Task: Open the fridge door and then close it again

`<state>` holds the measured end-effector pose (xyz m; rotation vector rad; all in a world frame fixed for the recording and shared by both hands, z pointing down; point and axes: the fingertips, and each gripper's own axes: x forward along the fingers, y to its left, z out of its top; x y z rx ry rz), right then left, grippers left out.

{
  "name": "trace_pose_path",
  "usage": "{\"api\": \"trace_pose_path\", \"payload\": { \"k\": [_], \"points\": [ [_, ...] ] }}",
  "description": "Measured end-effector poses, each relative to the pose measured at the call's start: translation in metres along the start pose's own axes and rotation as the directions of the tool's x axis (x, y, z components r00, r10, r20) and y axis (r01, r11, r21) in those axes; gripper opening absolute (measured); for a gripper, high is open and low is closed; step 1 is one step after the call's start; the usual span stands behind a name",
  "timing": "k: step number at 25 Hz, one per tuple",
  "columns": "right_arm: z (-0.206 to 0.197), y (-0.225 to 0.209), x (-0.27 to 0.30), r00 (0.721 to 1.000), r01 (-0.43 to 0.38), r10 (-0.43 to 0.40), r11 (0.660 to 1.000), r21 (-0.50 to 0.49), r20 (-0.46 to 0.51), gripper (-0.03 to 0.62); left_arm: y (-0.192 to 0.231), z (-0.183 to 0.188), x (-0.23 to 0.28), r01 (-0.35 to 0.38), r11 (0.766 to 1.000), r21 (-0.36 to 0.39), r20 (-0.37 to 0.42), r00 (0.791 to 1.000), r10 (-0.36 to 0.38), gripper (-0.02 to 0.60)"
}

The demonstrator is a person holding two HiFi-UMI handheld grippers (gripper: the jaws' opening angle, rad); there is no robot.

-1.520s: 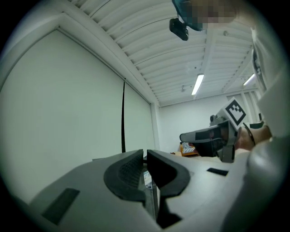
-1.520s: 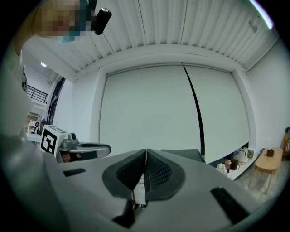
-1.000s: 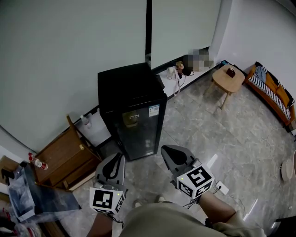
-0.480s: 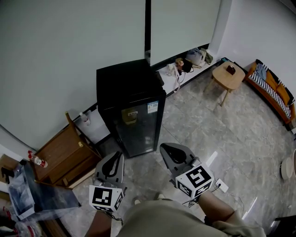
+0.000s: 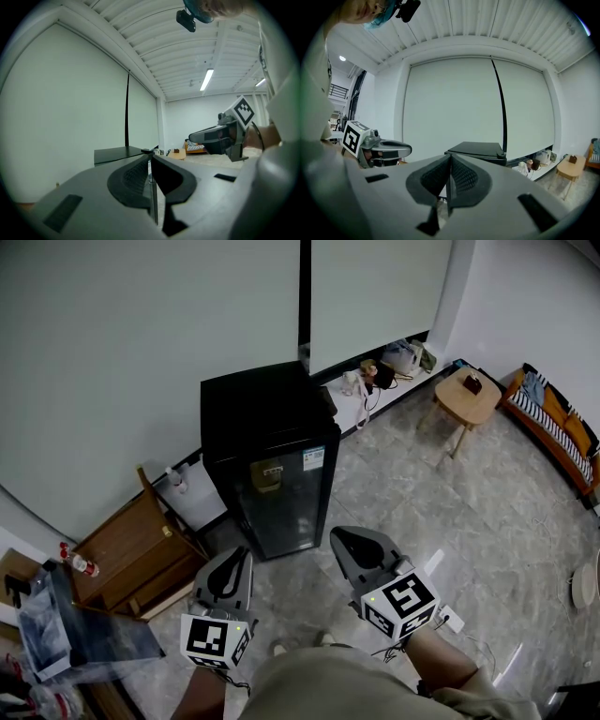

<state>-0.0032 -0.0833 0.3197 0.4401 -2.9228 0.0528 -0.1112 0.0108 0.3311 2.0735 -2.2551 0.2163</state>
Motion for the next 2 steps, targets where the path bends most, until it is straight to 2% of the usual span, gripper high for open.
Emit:
{"api": "trace_pose_path", "payload": {
  "k": [2],
  "points": [
    [0.0001, 0.0008, -0.0007, 1.0, -0.004, 0.004, 1.0, -0.004, 0.0, -0.003, -0.0008, 0.0008, -0.0013, -0.002, 1.0, 0.0, 0.001, 1.0, 0.002, 0.026]
  ]
}}
